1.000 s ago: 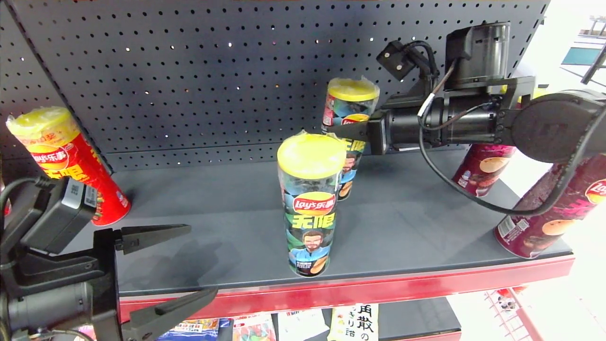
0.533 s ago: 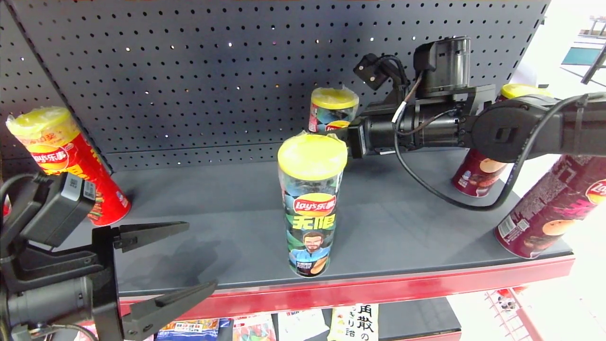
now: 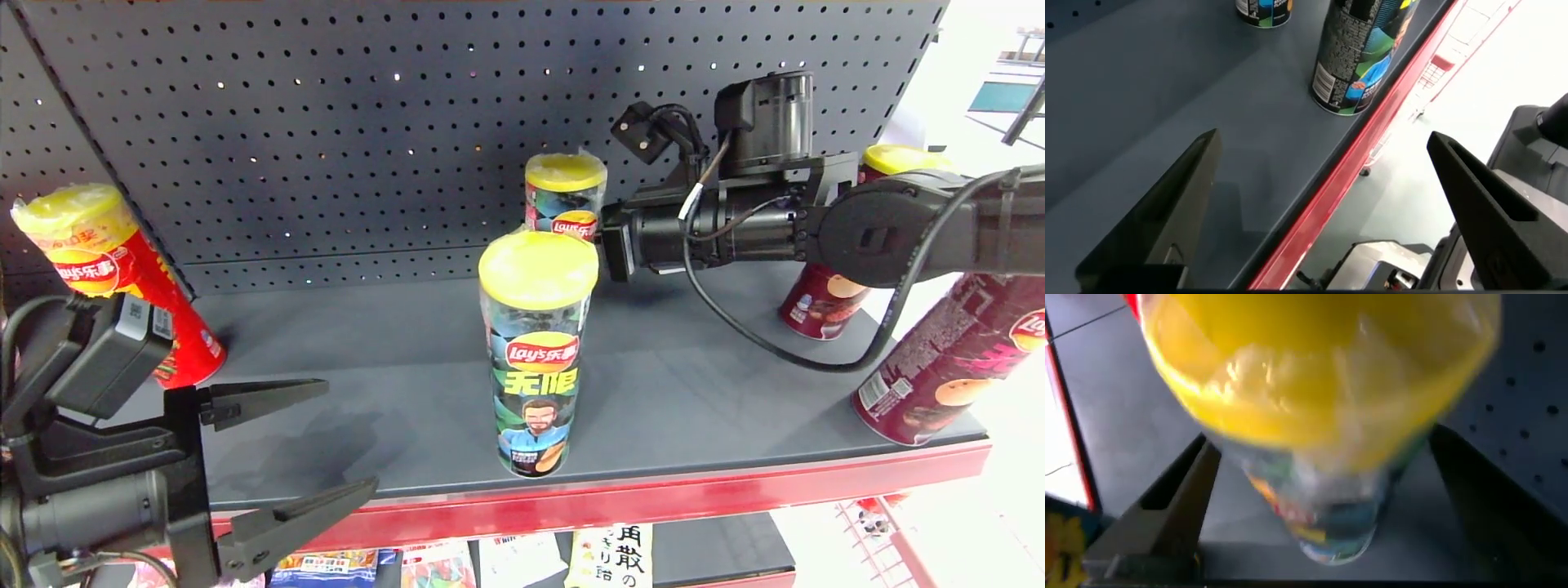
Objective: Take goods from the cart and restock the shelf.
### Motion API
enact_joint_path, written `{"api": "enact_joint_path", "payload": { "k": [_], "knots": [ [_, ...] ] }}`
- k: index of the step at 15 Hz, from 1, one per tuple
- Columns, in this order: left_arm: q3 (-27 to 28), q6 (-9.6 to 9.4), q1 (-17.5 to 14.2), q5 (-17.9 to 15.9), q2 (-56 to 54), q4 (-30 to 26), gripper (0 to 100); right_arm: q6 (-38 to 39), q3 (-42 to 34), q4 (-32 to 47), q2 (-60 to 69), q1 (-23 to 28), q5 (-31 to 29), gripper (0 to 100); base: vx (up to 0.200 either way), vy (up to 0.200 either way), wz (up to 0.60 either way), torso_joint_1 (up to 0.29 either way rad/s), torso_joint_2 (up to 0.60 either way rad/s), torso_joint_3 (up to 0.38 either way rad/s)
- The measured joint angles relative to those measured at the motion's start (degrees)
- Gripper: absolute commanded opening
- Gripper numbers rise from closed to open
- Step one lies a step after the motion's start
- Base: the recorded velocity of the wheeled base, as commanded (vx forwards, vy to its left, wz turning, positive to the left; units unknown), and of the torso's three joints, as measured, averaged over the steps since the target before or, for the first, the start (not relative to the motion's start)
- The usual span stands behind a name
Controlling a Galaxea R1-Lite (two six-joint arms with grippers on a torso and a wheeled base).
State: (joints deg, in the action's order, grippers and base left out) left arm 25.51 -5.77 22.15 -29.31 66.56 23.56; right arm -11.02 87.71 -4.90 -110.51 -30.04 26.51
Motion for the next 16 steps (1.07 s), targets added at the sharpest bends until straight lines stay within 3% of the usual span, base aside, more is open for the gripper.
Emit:
{"api": "enact_joint_path", "payload": {
  "k": [4, 8, 13, 16],
  "knots": [
    [1.2, -0.09, 0.0, 2.4, 0.8, 0.3, 100, 0.0, -8.4, -0.3, 6.0, -0.6, -1.3, 100, 0.000, 0.000, 0.00, 0.000, 0.00, 0.000],
    [2.8, -0.22, 0.0, 2.8, 2.6, 0.4, 100, 0.2, -17.3, -0.5, 13.9, 0.1, -3.9, 100, 0.000, 0.000, 0.00, 0.000, 0.00, 0.000],
    [4.6, -0.79, 0.0, 3.8, 6.1, 0.4, 100, 0.0, -34.5, -0.3, 29.4, 0.0, -4.6, 100, 0.000, 0.000, 0.00, 0.000, 0.00, 0.000],
    [5.0, -5.14, 0.0, 3.8, 8.9, 0.4, 100, -0.2, -45.0, 0.0, 41.4, -1.4, -4.8, 100, 0.000, 0.000, 0.00, 0.000, 0.00, 0.000]
  ]
}}
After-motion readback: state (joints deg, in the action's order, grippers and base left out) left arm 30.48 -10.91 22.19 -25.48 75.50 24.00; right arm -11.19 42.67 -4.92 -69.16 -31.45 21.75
